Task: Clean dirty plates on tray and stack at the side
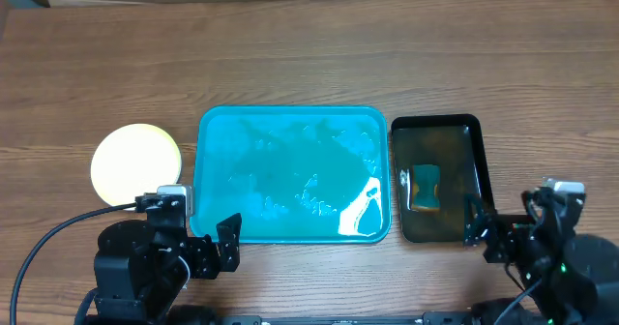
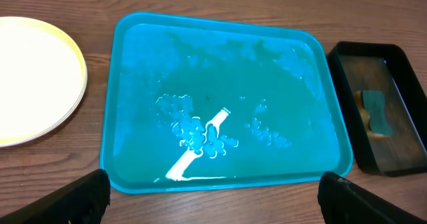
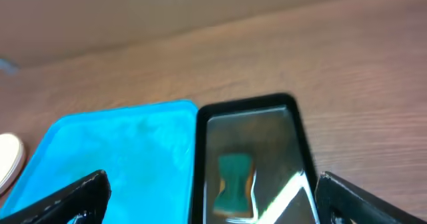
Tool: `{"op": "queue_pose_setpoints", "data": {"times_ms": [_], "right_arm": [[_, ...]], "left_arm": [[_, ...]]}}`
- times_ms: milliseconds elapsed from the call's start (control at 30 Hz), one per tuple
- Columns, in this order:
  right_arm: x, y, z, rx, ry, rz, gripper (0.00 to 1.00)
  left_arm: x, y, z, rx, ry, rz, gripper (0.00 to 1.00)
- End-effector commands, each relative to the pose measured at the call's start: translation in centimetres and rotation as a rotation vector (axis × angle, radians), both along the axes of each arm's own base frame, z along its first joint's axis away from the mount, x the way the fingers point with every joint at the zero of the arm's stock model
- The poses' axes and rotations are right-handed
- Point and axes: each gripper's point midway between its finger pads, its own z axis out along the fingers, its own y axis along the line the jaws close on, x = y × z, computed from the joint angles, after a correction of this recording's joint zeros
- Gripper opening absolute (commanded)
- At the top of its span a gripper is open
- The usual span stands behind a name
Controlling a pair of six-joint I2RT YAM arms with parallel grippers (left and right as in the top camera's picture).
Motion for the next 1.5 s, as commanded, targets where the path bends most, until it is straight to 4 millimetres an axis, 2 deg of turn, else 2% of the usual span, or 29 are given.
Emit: {"op": "queue_pose_setpoints", "data": {"times_ms": [0,267,400,633,667,767,1467], "right_arm": [[0.6,-1.3,0.2,-0.034,-0.172,-0.054,1.0],[3.2,-1.5,-0.9,-0.001,-0.518,-0.078,1.0],[4.6,-1.6,-2.1,0.003,-0.588,-0.089,1.0],[6.0,-1.7,-7.9,-0.016,-0.488,-0.093,1.0],[6.1,-1.7,-9.4,-0.023,-0.453,-0.091,1.0],[6.1,-1.4,-9.4,-0.087,-0.461,-0.058,1.0],[6.1,-1.2,-9.4,-0.083,-0.461,-0.046,1.0]], "left_arm": [[0.0,0.0,-0.2,-0.005,0.002,0.01,1.0],[0.0,0.0,-0.2,-0.005,0.002,0.01,1.0],[0.0,0.0,-0.2,-0.005,0.002,0.01,1.0],[0.0,0.0,-0.2,-0.005,0.002,0.01,1.0],[0.0,0.0,-0.2,-0.005,0.002,0.01,1.0],[0.0,0.0,-0.2,-0.005,0.002,0.01,1.0],[0.0,0.0,-0.2,-0.005,0.002,0.01,1.0]]}}
